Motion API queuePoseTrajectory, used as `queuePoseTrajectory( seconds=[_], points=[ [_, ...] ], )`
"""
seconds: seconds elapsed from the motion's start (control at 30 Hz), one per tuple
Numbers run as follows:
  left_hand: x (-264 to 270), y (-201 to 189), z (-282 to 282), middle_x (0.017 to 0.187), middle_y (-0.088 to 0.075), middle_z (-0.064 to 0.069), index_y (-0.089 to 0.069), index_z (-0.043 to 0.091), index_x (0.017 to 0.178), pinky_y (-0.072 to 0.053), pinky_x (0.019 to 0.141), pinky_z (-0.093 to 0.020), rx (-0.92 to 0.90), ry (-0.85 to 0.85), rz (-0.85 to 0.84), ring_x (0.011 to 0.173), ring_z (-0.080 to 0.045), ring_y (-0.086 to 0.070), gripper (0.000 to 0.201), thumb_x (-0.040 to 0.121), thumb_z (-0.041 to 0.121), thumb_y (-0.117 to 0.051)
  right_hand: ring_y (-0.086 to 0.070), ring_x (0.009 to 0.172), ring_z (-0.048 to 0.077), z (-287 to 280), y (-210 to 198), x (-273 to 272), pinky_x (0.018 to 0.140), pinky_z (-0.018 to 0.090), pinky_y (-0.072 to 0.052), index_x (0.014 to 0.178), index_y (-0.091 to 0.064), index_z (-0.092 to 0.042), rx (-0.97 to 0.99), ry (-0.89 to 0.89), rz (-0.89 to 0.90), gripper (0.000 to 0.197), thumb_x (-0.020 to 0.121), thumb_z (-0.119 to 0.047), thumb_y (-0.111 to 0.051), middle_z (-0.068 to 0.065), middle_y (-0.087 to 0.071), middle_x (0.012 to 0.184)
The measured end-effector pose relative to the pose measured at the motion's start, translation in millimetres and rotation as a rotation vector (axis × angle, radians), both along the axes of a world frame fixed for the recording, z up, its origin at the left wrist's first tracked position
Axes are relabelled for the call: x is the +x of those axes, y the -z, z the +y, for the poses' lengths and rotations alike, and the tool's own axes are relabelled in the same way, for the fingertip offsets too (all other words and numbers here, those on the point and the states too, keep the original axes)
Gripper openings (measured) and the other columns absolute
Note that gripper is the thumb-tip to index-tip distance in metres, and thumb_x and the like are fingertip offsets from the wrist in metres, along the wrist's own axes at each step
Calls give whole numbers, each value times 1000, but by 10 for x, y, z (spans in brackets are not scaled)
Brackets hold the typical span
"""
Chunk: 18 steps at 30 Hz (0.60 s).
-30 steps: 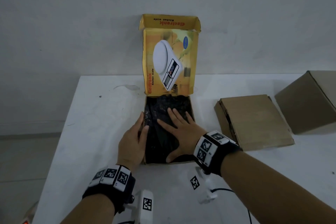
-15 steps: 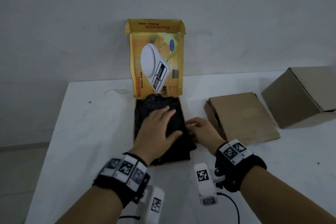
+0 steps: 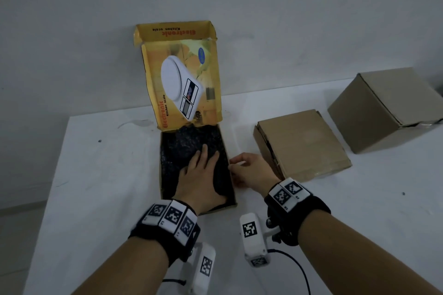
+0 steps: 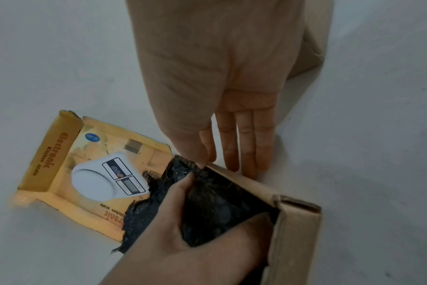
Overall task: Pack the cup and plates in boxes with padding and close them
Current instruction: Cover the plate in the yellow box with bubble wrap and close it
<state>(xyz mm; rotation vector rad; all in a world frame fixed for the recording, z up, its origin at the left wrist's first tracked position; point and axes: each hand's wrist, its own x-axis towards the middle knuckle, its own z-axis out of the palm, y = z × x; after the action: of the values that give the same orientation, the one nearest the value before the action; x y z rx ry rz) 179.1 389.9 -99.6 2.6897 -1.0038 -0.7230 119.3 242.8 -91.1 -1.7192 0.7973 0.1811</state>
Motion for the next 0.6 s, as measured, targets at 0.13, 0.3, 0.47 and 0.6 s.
queuePoseTrajectory(
  seconds=[0.13, 0.3, 0.47, 0.6],
  points=[
    [26, 8, -15, 155, 27, 9, -2, 37, 149, -4, 115, -46, -18, -37, 108, 144, -13, 18, 96, 75, 56, -60, -61, 64, 19, -13, -5, -12, 63, 29, -53, 83, -62, -19, 36, -1, -7, 6, 87, -16, -66, 5, -64, 74],
    [-8, 86, -23, 156, 23, 11, -8, 38, 147, -3, 115, -45, -70, -89, 55, 144, -12, 17, 80, 83, 55, -52, -62, 70, 26, -24, 15, 4, 77, 44, -56, 80, -62, -19, 80, -9, -3, 8, 86, -16, -66, 12, -66, 80],
    [-88, 111, -47, 156, 22, 8, -9, 35, 148, -4, 115, -44, -68, -101, -60, 145, -14, 15, 82, 81, 57, -51, -61, 68, 25, -36, 29, 5, 77, 44, -56, 80, -62, -18, 94, -14, -9, 8, 86, -15, -66, 9, -64, 76],
    [-38, 108, -20, 155, 27, 9, -5, 37, 149, -2, 115, -43, -46, -67, 0, 144, -13, 19, 84, 82, 59, -51, -62, 69, 25, -41, 43, -4, 78, 45, -55, 80, -62, -19, 97, -21, -10, 8, 86, -16, -66, 9, -65, 75]
  ],
)
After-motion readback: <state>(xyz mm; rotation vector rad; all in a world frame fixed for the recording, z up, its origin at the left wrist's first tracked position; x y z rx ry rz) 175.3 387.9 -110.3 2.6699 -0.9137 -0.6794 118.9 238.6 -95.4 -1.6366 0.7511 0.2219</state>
